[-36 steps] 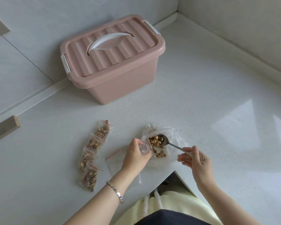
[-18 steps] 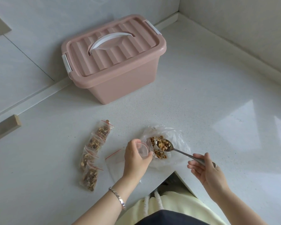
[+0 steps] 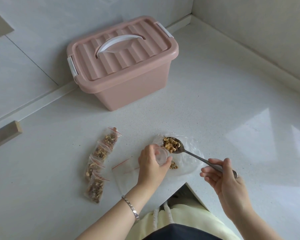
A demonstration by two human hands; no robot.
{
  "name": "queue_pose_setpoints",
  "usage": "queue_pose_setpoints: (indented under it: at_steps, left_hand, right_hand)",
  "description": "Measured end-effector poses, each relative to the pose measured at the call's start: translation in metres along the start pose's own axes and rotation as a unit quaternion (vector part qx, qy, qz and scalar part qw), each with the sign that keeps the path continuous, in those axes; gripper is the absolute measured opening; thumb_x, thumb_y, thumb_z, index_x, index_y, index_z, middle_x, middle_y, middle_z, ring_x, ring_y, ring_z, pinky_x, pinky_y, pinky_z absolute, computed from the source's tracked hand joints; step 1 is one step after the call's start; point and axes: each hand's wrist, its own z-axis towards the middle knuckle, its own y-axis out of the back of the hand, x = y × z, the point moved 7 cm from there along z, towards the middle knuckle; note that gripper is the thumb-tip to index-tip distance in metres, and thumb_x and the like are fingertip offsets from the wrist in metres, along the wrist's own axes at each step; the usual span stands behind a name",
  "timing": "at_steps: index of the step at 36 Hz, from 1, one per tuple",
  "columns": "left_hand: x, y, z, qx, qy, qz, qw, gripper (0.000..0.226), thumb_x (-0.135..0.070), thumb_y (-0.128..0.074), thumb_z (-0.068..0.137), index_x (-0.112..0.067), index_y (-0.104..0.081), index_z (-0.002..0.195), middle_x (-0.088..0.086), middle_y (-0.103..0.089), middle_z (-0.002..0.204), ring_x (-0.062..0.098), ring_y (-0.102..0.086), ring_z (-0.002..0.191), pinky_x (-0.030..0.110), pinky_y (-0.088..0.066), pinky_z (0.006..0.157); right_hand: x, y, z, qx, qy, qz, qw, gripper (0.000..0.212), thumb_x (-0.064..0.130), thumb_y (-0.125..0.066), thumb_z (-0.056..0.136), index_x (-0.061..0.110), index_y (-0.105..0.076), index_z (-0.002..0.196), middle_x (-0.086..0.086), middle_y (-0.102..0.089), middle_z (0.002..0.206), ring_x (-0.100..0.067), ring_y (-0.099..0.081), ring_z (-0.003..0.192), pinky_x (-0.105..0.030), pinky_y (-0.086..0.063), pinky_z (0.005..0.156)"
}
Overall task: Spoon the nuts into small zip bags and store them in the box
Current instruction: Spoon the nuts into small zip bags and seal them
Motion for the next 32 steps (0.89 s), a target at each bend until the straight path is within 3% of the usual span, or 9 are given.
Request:
queue_pose_setpoints:
  at_steps: [7,11,14,22,27,32]
  left_hand:
    - [-0.007,-0.005,0.005,0.028,0.021,-0.027,0.999,0.04,-0.024,-0.074,0.076,-0.02,-0.04,0.096,-0.02,-0.036,0.086,0.011,-0.041,0.092,0.027,-0.038,0.09]
    - [-0.007,-0.006,0.006,0.046,0.038,-0.03,0.998,0.042,-0.026,-0.073,0.077,-0.012,-0.047,0.106,-0.022,-0.036,0.089,0.011,-0.042,0.095,0.032,-0.04,0.094]
    - [-0.007,-0.005,0.006,0.045,0.044,-0.032,0.997,0.041,-0.027,-0.073,0.076,-0.015,-0.046,0.105,-0.022,-0.035,0.089,0.01,-0.041,0.096,0.031,-0.04,0.094]
    - [-0.008,-0.005,0.007,0.032,0.039,-0.039,0.998,0.036,-0.024,-0.074,0.075,-0.017,-0.041,0.087,-0.015,-0.039,0.079,0.015,-0.042,0.085,0.033,-0.041,0.087]
    - [-0.005,-0.009,0.006,0.05,0.048,-0.048,0.996,0.037,-0.026,-0.073,0.076,-0.017,-0.042,0.094,-0.014,-0.04,0.083,0.015,-0.045,0.091,0.034,-0.042,0.091]
    - [0.0,-0.01,0.006,0.056,0.054,-0.05,0.996,0.039,-0.028,-0.073,0.075,-0.019,-0.046,0.102,-0.013,-0.045,0.088,0.013,-0.046,0.094,0.036,-0.043,0.093]
  right_hand:
    - [0.016,-0.012,-0.01,-0.017,0.076,-0.053,0.996,0.044,0.037,-0.033,0.092,0.004,-0.061,0.083,-0.012,-0.067,0.061,-0.02,-0.065,0.058,-0.019,-0.051,0.054]
    - [0.021,-0.015,-0.015,-0.018,0.106,-0.067,0.992,0.071,0.073,-0.052,0.067,0.006,-0.063,0.084,-0.015,-0.068,0.067,-0.022,-0.067,0.061,-0.02,-0.052,0.056]
    - [0.023,-0.014,-0.017,-0.024,0.12,-0.077,0.989,0.082,0.084,-0.055,0.054,0.008,-0.064,0.082,-0.015,-0.069,0.067,-0.023,-0.067,0.061,-0.019,-0.051,0.055]
    - [0.029,-0.017,-0.025,-0.023,0.173,-0.11,0.979,0.076,0.08,-0.049,0.066,0.008,-0.066,0.081,-0.014,-0.069,0.067,-0.024,-0.067,0.062,-0.021,-0.051,0.056]
    - [0.034,-0.023,-0.033,-0.004,0.215,-0.161,0.963,0.051,0.073,-0.041,0.078,0.031,-0.07,0.08,-0.001,-0.07,0.069,-0.017,-0.067,0.066,-0.02,-0.051,0.06]
    - [0.042,-0.028,-0.042,0.027,0.297,-0.259,0.919,0.034,0.052,-0.036,0.093,0.035,-0.065,0.088,0.016,-0.068,0.074,-0.003,-0.064,0.07,-0.011,-0.047,0.064]
